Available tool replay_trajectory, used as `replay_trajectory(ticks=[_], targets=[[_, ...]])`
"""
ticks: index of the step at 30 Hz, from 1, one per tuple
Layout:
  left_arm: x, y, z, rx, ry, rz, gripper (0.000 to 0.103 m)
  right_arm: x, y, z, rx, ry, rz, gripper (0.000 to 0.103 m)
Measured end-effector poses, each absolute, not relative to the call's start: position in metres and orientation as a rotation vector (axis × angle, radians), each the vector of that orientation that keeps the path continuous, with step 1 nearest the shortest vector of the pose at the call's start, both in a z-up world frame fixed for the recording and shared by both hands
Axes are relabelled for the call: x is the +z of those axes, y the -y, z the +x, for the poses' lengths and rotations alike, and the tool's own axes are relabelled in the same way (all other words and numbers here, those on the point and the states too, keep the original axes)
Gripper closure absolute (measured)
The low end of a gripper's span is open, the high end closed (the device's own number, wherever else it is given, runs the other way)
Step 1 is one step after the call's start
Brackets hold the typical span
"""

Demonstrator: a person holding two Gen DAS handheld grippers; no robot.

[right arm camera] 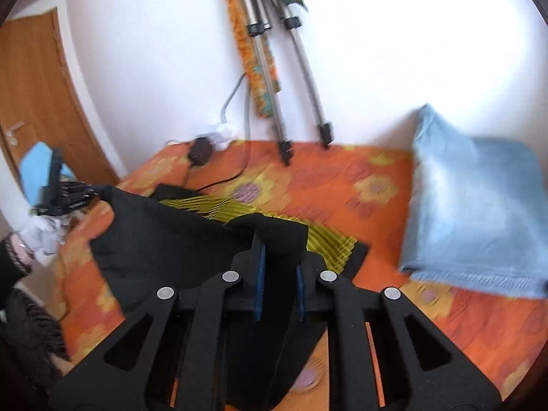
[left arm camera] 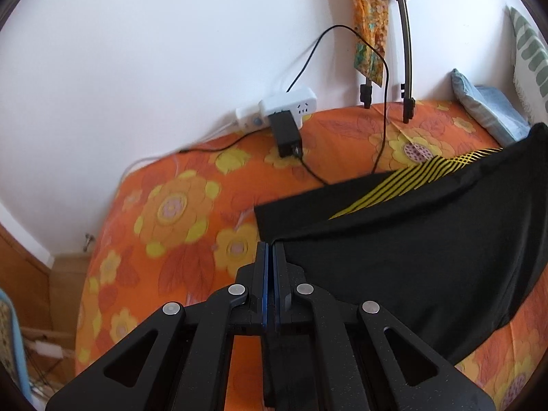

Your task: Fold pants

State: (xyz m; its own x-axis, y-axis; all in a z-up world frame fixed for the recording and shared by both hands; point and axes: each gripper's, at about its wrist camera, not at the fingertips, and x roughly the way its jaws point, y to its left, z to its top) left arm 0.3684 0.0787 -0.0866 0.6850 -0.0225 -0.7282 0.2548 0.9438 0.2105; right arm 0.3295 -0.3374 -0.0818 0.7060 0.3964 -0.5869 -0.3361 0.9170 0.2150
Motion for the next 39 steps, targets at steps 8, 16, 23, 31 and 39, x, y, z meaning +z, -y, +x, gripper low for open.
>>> replay_trajectory(ticks=[8,16,23,31,39], targets=[[-0.115,-0.071,0.425,-0.163,-0.898,0.358,0.102,-0.106,0.329,0.376,0.324,-0.772,0.014,0.088],[-0.143,-0.069,0.452,-0.153,-0.957,0.418,0.102,-0.131,0.311,0.405,0.269,-0.833,-0.051,0.089],[-0.152,-0.065,0.466,-0.136,-0.955,0.438,0.102,-0.144,0.306,0.415,0.229,-0.855,-0.083,0.089],[-0.157,-0.071,0.478,-0.095,-0.968,0.426,0.097,-0.151,0.301,0.424,0.203,-0.882,-0.125,0.089],[-0.129,-0.101,0.478,-0.012,-0.908,0.361,0.096,-0.155,0.3,0.427,0.18,-0.891,-0.134,0.089]])
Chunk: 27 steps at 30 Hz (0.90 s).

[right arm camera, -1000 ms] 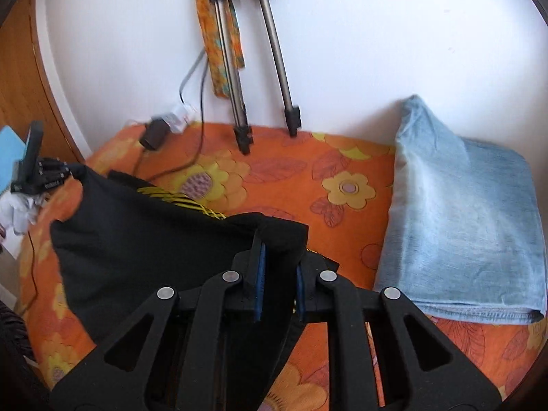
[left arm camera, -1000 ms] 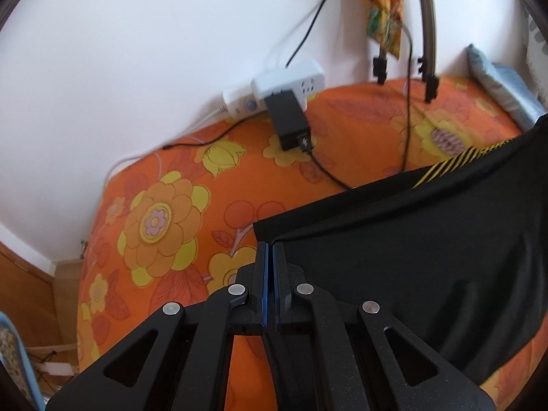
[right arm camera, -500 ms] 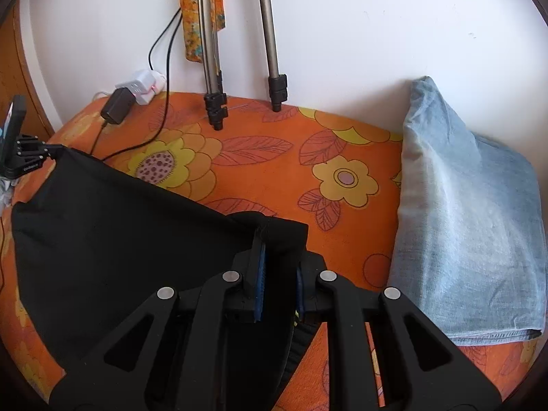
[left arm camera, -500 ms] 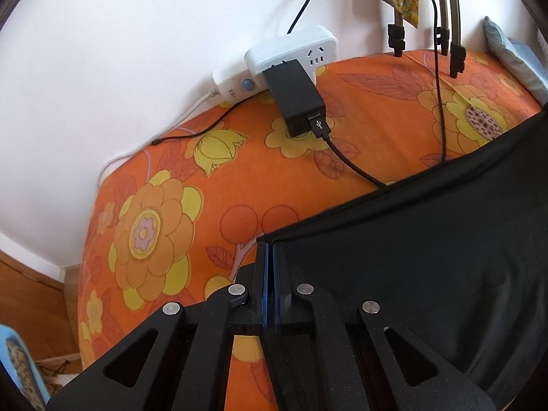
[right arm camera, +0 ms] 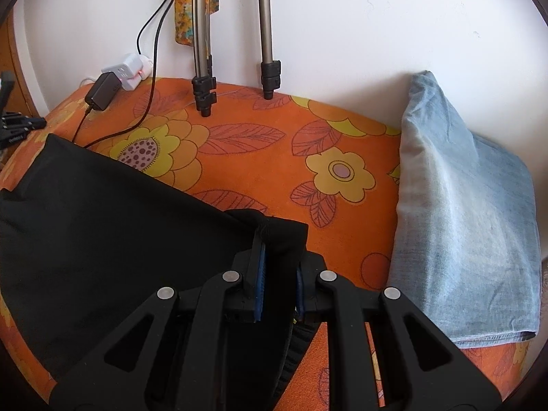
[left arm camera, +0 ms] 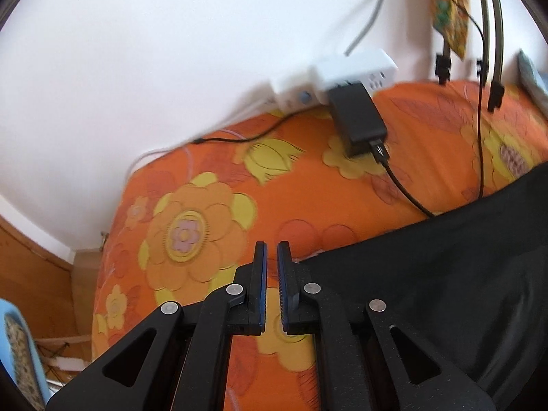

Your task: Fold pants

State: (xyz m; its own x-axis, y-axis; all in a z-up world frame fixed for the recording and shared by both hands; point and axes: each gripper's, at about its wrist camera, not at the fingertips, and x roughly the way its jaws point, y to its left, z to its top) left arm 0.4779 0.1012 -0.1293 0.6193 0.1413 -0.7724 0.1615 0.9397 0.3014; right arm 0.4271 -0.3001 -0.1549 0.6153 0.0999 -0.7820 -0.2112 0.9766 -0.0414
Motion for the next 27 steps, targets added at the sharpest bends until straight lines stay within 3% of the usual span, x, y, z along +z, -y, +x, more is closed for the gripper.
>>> replay_trajectory(ticks=[7,9,11,13,15,19,27], targets=[[-0.113,-0.122,0.45,-0.009,-0.893,0.344,0.096,-0.155,0.298,0.429,0.172,-0.895,-0.148,0.088],[-0.107,-0.12,0.433,-0.034,-0.883,0.331,0.096,-0.153,0.298,0.428,0.169,-0.907,-0.149,0.085],[-0.101,-0.113,0.411,-0.072,-0.861,0.329,0.092,-0.144,0.299,0.422,0.161,-0.893,-0.152,0.075],[-0.098,-0.103,0.391,-0.117,-0.851,0.332,0.082,-0.131,0.299,0.411,0.161,-0.869,-0.142,0.067],[-0.094,-0.094,0.373,-0.153,-0.838,0.334,0.078,-0.116,0.297,0.397,0.181,-0.844,-0.121,0.065],[-0.084,-0.077,0.337,-0.232,-0.82,0.285,0.076,-0.086,0.287,0.361,0.223,-0.798,-0.091,0.054],[-0.074,-0.039,0.277,-0.424,-0.822,0.238,0.075,-0.074,0.263,0.272,0.273,-0.853,-0.023,0.051]])
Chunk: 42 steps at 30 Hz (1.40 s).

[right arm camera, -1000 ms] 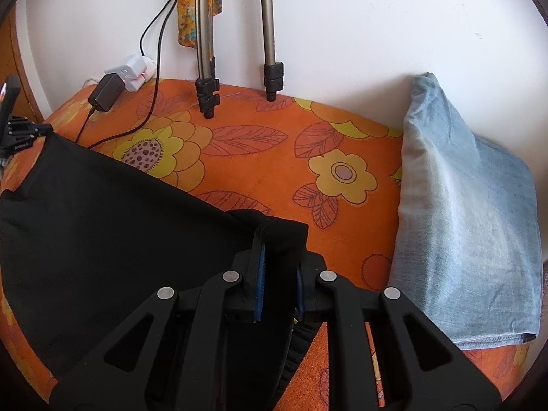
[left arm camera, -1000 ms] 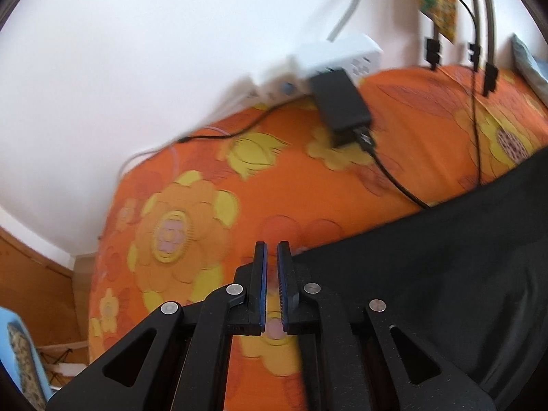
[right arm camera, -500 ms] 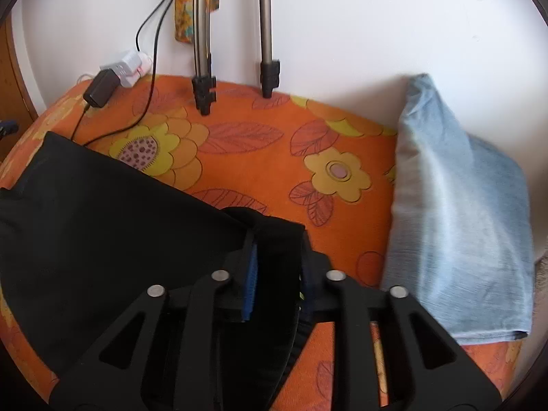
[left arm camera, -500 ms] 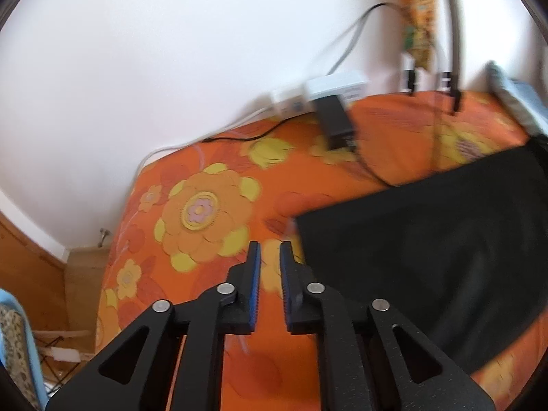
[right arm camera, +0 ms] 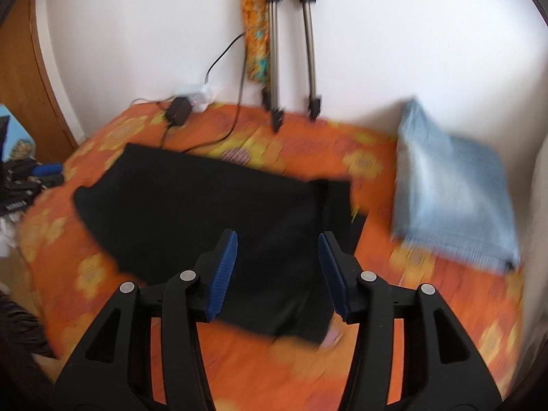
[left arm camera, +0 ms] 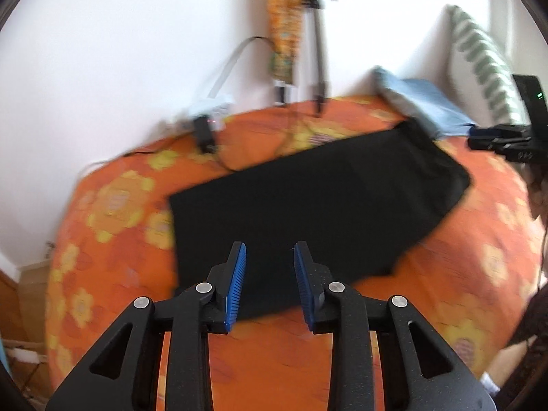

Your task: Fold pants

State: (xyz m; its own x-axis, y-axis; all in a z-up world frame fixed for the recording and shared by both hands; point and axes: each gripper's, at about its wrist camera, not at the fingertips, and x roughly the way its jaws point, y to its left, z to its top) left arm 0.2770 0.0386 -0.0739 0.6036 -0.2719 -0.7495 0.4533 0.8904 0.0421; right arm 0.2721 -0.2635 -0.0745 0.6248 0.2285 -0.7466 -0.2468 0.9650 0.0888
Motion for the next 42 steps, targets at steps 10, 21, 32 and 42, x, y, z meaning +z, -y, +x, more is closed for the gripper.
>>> replay_trajectory(ticks=[10,21,32,42], targets=[[-0.119,0.029,0.25,-0.652,-1.01,0.172,0.076,-0.109,0.303,0.237,0.093,-0.953,0.188,0.051],[-0.136,0.053,0.265,-0.635,-1.048,0.163,0.075,-0.158,0.339,0.256,0.058,-1.059,0.533,0.051],[-0.149,0.055,0.275,-0.578,-1.059,0.184,0.071,-0.175,0.336,0.264,0.093,-1.063,0.658,0.051],[-0.152,0.055,0.284,-0.566,-1.034,0.115,0.07,-0.176,0.335,0.266,0.079,-1.037,0.671,0.053]])
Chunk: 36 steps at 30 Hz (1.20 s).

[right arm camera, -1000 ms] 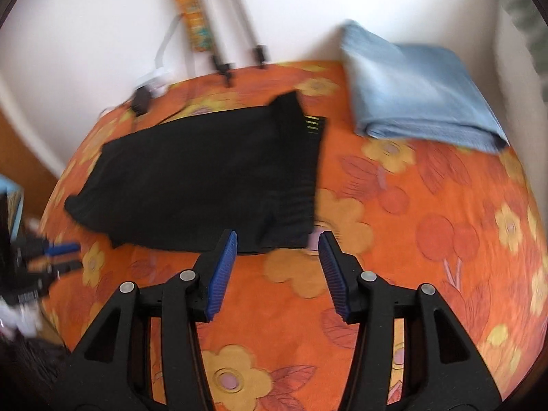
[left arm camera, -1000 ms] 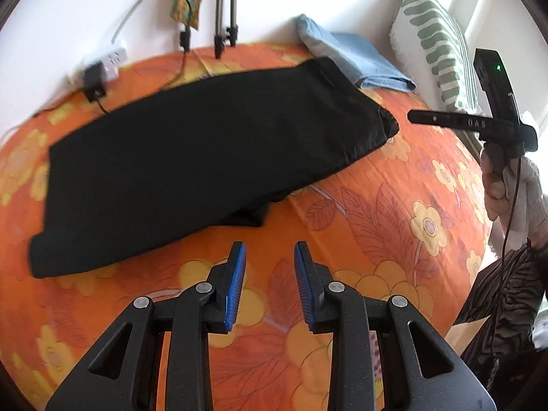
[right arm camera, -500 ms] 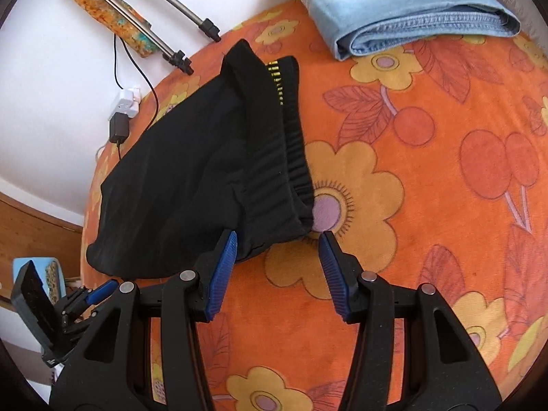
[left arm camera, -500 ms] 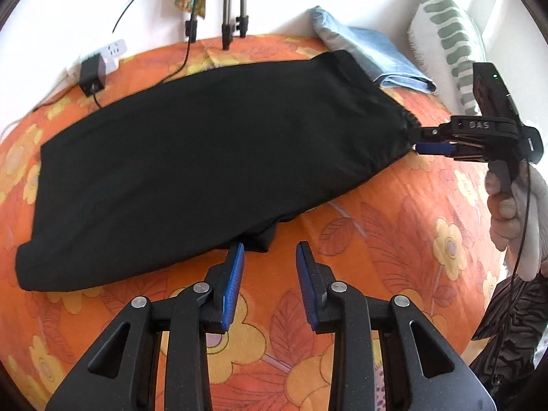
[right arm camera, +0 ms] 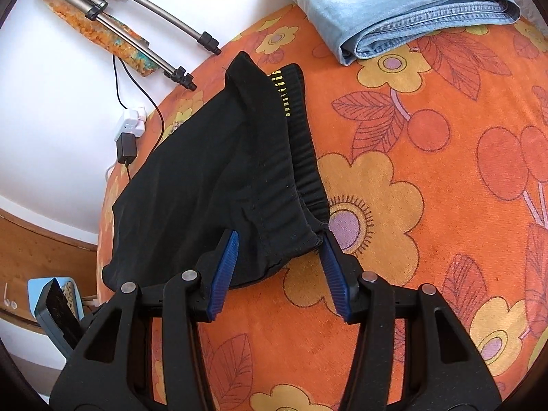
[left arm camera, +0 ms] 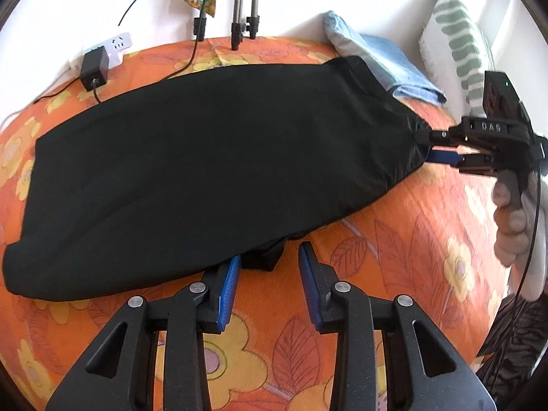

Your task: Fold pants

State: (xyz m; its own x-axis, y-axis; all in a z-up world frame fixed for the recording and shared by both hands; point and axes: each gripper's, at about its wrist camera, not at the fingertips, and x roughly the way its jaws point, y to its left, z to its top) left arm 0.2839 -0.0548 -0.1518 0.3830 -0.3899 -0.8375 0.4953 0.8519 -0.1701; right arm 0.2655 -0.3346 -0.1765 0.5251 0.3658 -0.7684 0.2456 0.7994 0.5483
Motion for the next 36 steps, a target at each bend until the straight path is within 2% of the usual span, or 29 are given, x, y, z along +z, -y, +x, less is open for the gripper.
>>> replay_trajectory(ticks=[3,7,11,16,18,20,22,28,30,33,34,36], targets=[[-0.153,0.061,0.281,-0.559,-1.011,0.16,0.097,-0.176,0.336,0.266,0.066,-1.031,0.666,0.063],[-0.149,0.059,0.274,-0.581,-0.988,0.166,0.099,-0.175,0.339,0.265,0.063,-1.006,0.664,0.072],[-0.15,0.059,0.257,-0.638,-0.964,0.251,0.1,-0.171,0.338,0.262,0.046,-0.984,0.614,0.077],[-0.154,0.053,0.25,-0.668,-1.0,0.26,0.1,-0.176,0.334,0.263,0.008,-1.027,0.579,0.077],[-0.151,0.046,0.252,-0.671,-1.034,0.21,0.1,-0.175,0.33,0.263,-0.004,-1.039,0.543,0.076],[-0.144,0.044,0.25,-0.7,-1.049,0.188,0.1,-0.171,0.329,0.262,-0.015,-1.038,0.503,0.065],[-0.136,0.042,0.247,-0.715,-1.033,0.197,0.095,-0.16,0.329,0.261,-0.039,-0.999,0.445,0.059],[-0.1,0.02,0.254,-0.699,-0.958,0.138,0.09,-0.127,0.341,0.283,0.028,-0.87,0.377,0.059],[-0.087,0.008,0.262,-0.687,-0.942,0.097,0.09,-0.111,0.354,0.302,0.119,-0.807,0.448,0.059],[-0.077,-0.008,0.279,-0.595,-0.905,0.105,0.089,-0.101,0.355,0.33,0.167,-0.789,0.424,0.059],[-0.078,-0.013,0.284,-0.565,-0.903,0.114,0.083,-0.101,0.355,0.341,0.186,-0.786,0.419,0.059],[-0.087,-0.028,0.3,-0.49,-0.922,0.126,0.082,-0.111,0.355,0.367,0.244,-0.814,0.441,0.059]])
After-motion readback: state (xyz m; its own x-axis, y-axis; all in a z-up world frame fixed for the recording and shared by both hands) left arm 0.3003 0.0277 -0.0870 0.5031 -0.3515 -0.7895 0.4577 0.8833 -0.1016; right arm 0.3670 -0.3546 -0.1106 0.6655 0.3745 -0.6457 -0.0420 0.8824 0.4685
